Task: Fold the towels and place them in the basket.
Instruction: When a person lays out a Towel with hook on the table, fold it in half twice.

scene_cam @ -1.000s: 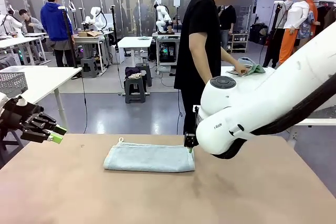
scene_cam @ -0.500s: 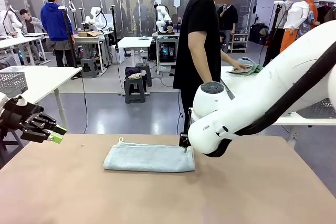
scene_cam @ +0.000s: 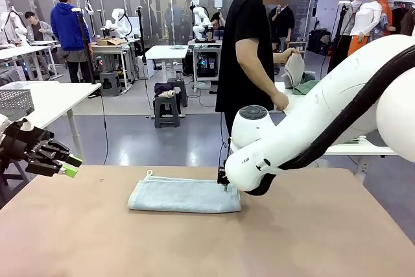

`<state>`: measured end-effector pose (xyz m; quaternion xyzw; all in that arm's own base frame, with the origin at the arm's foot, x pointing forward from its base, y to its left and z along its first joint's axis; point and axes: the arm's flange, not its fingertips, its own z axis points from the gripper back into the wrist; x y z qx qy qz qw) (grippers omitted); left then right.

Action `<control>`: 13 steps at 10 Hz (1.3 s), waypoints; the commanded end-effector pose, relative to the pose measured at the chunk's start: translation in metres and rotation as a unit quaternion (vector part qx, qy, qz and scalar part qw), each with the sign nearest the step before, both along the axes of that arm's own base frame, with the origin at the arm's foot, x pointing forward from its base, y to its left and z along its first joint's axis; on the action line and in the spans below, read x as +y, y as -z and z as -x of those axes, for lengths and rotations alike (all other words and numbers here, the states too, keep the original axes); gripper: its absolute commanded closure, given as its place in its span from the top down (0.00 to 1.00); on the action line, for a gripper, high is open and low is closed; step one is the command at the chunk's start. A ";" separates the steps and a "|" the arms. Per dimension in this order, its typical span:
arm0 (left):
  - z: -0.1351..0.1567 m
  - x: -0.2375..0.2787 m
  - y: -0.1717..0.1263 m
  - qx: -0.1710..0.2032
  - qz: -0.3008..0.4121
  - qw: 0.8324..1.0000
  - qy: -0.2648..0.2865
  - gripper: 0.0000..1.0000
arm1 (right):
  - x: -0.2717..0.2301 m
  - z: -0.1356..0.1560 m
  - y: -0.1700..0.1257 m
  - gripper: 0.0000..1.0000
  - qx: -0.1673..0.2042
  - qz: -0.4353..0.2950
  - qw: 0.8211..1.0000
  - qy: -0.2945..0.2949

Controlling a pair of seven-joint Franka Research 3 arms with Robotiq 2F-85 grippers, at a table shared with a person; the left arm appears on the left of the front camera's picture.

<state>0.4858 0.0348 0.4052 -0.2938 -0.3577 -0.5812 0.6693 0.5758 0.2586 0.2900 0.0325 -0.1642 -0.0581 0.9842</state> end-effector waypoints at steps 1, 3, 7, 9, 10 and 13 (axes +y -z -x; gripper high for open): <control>0.001 0.001 -0.003 -0.004 0.001 1.000 0.000 0.52 | 0.009 -0.003 0.003 0.84 0.006 -0.004 1.000 0.027; 0.001 0.001 -0.003 -0.004 0.001 1.000 0.000 0.52 | 0.009 -0.003 0.005 0.64 0.015 -0.005 1.000 0.026; 0.001 0.001 -0.003 -0.004 0.001 1.000 0.000 0.52 | 0.000 -0.001 0.009 0.26 0.027 -0.002 0.999 0.036; 0.001 0.001 -0.003 -0.004 0.001 1.000 0.000 0.52 | 0.001 -0.001 0.010 0.08 0.035 0.003 0.999 0.039; 0.001 0.001 -0.003 -0.004 0.001 1.000 0.000 0.52 | 0.002 0.000 0.010 0.03 0.038 0.006 0.998 0.039; 0.001 0.001 -0.003 -0.004 0.001 1.000 0.000 0.52 | -0.002 0.001 0.008 0.00 0.050 0.005 0.998 0.033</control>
